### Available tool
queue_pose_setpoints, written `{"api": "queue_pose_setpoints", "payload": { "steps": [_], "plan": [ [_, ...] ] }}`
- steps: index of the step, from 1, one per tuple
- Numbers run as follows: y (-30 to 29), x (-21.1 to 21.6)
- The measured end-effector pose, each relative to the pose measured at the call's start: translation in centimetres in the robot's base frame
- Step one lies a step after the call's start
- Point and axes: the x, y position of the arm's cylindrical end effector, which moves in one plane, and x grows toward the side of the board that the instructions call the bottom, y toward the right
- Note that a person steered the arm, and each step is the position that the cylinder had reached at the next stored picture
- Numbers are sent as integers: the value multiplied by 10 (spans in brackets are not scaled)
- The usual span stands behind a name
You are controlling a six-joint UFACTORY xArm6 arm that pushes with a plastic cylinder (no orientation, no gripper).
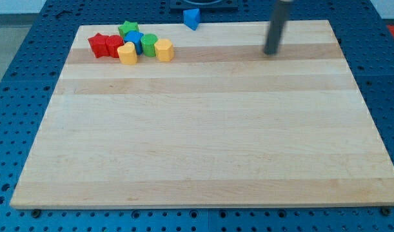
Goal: Point at the yellow hexagon
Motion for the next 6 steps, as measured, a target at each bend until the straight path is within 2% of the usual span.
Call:
{"api": "queue_pose_setpoints", "payload": {
  "steps": [1, 2, 3, 4, 5, 6],
  "plan": [
    [-78, -58],
    [-102, -61],
    [-102, -61],
    [-12, -8],
    [-44, 32],
    [-157, 17]
  ]
}}
